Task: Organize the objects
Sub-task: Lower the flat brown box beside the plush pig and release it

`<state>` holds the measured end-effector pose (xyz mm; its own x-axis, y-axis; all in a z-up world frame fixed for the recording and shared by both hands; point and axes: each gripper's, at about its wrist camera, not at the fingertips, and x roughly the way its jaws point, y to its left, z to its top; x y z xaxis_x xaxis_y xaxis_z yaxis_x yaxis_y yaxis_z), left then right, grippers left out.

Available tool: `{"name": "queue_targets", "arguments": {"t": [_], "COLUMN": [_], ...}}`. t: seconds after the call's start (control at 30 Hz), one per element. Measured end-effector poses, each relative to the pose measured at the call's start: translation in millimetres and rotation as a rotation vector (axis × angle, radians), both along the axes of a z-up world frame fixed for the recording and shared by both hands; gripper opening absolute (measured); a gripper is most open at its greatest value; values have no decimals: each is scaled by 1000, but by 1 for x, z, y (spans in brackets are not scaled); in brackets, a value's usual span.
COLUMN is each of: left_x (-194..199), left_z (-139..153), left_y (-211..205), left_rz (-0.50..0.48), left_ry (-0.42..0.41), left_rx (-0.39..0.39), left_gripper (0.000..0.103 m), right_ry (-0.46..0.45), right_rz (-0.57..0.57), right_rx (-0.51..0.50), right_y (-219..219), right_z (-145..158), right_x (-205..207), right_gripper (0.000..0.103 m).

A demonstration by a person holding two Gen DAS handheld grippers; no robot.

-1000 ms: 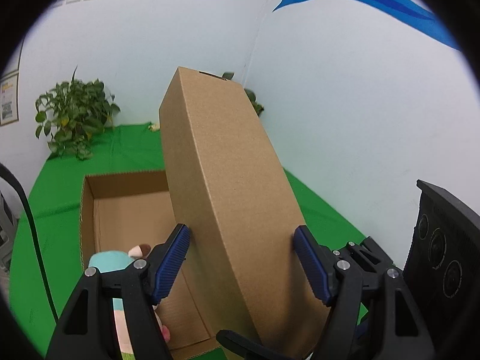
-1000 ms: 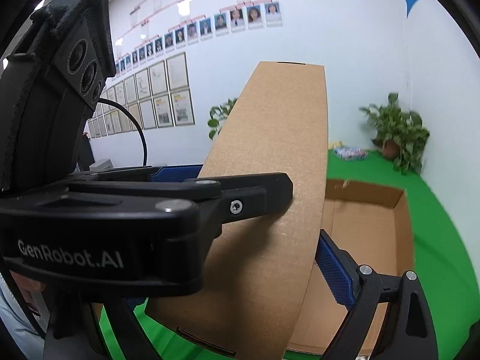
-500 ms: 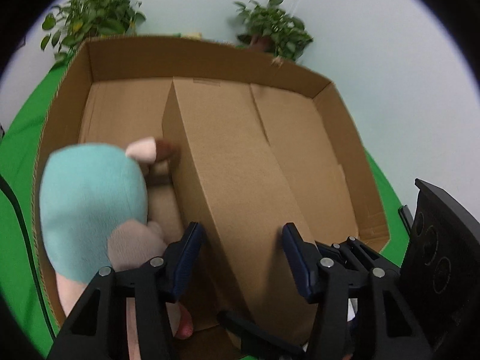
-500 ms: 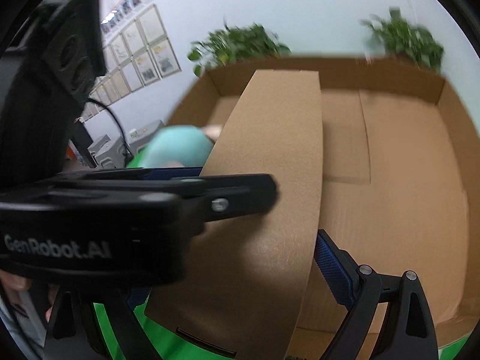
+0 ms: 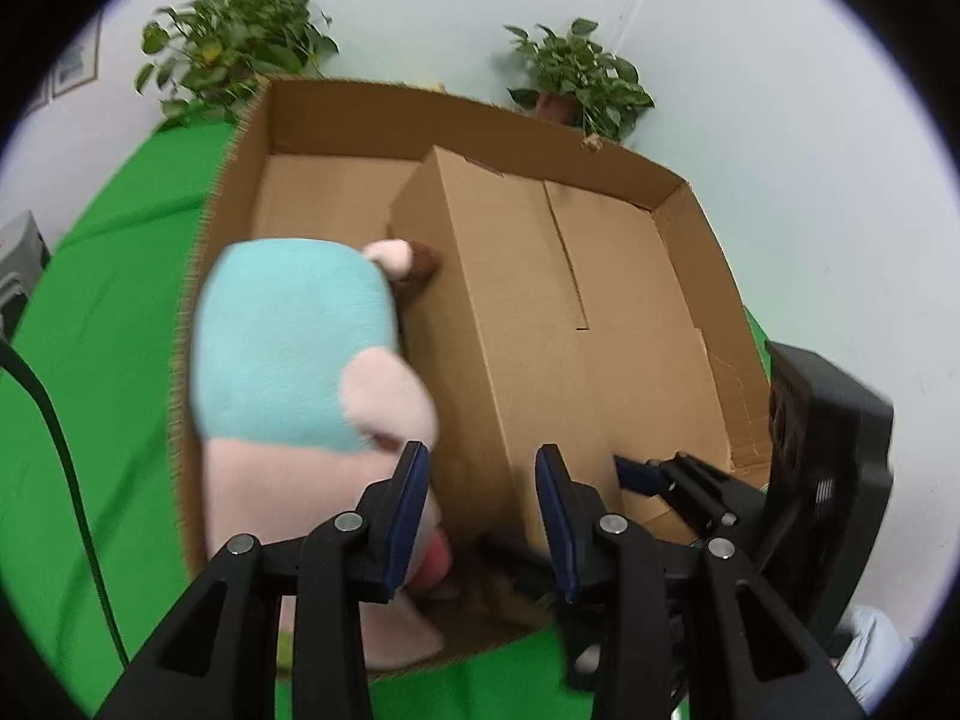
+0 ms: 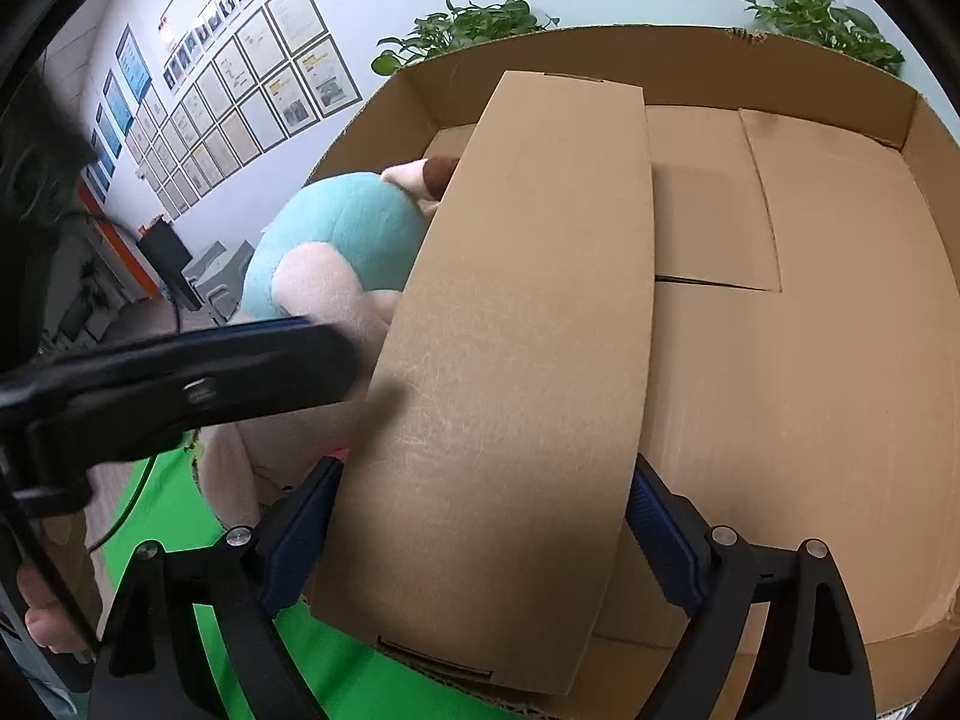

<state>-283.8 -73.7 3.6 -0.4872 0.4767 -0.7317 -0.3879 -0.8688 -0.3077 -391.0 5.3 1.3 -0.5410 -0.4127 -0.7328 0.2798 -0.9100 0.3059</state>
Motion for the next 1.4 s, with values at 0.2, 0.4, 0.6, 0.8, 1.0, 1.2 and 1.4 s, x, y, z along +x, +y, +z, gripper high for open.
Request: {"name": "queue_targets", "arguments": {"t": [0.2, 0.4, 0.6, 0.8, 1.0, 1.2, 1.4], "left_x": [11, 16, 21, 42, 71, 83, 91], "left_z": [-1, -2, -1, 7, 23, 29, 31], "left_y": [-27, -36, -30, -24, -17, 7, 31], "left_rz": [50, 58, 68, 103, 161, 135, 111], "left_ry": [17, 30, 68, 157, 287, 317, 319], "left_rx": [9, 20, -10, -92, -111, -150, -176], "left_gripper": [35, 35, 35, 54, 80, 80, 80], "right_ry": [15, 1, 9, 82, 216, 195, 213], "right_rz": [-17, -38, -21, -40, -134, -200, -235], "right_rx": [-23, -13, -20, 39, 125, 154, 133], "right_y": [-8, -13, -16, -14, 14, 61, 89], "right_z": [9, 9, 7, 28, 58, 63, 66], "right_x": [-12, -24, -23, -2, 74, 154, 200], "right_gripper": [85, 78, 75, 88, 103, 103, 102]}}
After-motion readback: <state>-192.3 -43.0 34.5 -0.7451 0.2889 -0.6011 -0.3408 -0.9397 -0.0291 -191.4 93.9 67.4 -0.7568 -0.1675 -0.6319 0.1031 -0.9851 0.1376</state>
